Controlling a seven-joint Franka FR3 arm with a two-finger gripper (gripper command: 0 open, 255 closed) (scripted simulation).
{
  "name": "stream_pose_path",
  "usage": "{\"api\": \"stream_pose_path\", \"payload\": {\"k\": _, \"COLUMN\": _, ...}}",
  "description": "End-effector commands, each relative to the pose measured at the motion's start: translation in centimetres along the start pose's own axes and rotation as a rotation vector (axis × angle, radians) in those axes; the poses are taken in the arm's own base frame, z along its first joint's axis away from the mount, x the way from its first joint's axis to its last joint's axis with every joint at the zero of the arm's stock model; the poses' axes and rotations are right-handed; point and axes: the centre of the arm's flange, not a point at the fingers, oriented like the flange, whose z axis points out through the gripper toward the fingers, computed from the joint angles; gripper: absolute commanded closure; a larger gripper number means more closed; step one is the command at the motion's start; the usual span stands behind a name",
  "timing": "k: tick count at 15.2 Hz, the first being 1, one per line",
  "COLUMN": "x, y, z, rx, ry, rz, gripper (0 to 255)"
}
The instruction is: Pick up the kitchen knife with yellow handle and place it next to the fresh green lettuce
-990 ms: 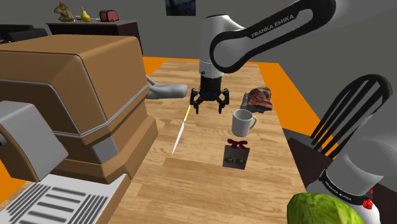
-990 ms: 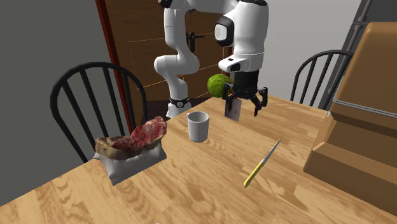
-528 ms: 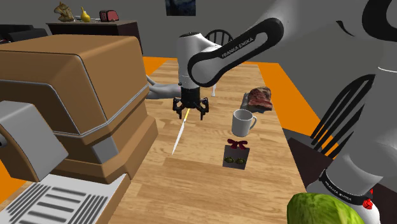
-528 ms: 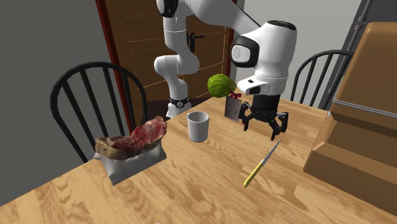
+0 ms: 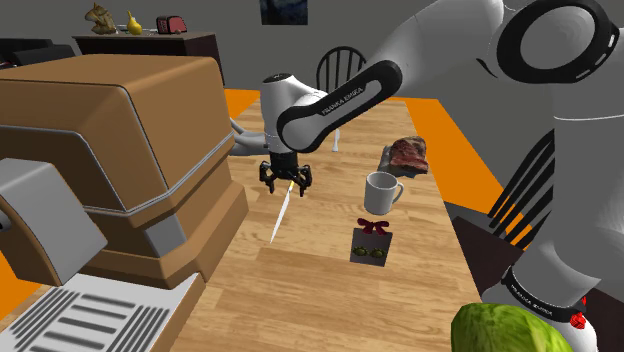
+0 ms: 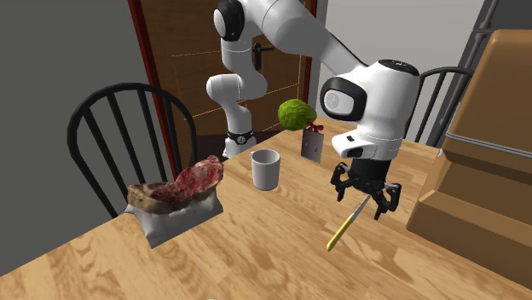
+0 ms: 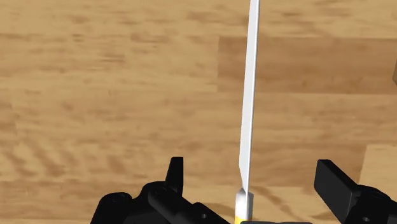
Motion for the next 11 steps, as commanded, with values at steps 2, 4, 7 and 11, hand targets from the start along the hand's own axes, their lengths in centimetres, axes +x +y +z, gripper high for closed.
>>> {"api": "stream_pose_path", "payload": {"k": 2, "x": -0.2, "y": 0.0, "z": 1.7, "rx": 0.000, "ry": 0.001, "rz": 0.001, "gripper": 0}}
{"api": "stream_pose_path", "payload": {"k": 4, "x": -0.2, "y": 0.0, "z": 2.5, "rx": 0.000, "ry": 0.001, "rz": 0.001, "gripper": 0}}
{"api": "stream_pose_path", "payload": {"k": 7, "x": -0.2, "y": 0.0, "z": 2.5, "rx": 0.000, "ry": 0.001, "rz": 0.001, "gripper": 0}}
{"api": "stream_pose_path", "payload": {"k": 11, "x": -0.2, "y": 0.0, "z": 2.5, "rx": 0.000, "ry": 0.001, "rz": 0.001, "gripper": 0}}
